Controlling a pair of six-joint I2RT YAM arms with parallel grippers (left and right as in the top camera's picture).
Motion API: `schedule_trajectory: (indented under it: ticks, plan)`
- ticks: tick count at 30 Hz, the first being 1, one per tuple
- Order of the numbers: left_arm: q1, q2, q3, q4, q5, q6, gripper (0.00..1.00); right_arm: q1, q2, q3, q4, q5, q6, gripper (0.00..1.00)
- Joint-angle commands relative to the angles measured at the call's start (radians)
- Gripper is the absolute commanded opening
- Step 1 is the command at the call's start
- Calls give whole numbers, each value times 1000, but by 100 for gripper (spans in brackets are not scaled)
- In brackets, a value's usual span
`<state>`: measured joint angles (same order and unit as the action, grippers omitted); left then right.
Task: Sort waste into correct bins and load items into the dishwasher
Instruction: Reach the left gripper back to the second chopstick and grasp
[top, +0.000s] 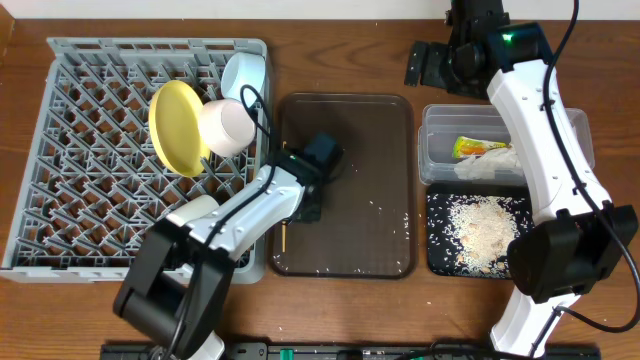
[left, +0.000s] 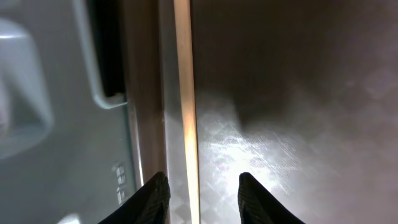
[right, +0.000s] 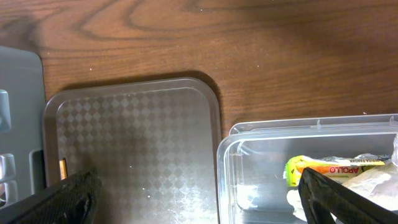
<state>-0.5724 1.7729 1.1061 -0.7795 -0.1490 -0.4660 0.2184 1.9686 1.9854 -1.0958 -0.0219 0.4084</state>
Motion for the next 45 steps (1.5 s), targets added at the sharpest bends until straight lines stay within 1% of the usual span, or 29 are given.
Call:
schedule_trajectory:
  ticks: [1,11,15,20,24,27,28,33,37,40,45]
  plan:
    - [1,32,-8,8,-32,20,38,-2,3,-3,-1,10,-13,99]
    - [1,97,-10,49,-31,20,37,-2,3,-3,-1,10,-13,99]
    - [1,103,-11,54,-20,20,35,-2,3,-3,-1,10,-13,99]
    - [1,104,-12,56,-16,22,35,-2,3,-3,-1,10,-13,99]
    - [14,103,-12,61,-5,58,35,-2,3,-3,-1,10,-13,99]
    - [50,103,-12,80,68,92,35,-2,3,-3,-1,10,-13,99]
    - [74,103,-12,86,113,104,35,-2,3,-3,-1,10,-13,99]
    - [130,103,-12,79,143,115,35,-2,3,-3,-1,10,-13,99]
    - [128,103,-12,77,184,133,35,-2,3,-3,-1,10,-13,99]
    - [121,103,-20,89,188,132,31,-2,3,-3,-1,10,-13,99]
    - [116,103,-68,151,230,132,30,-1,3,-3,-1,10,-13,99]
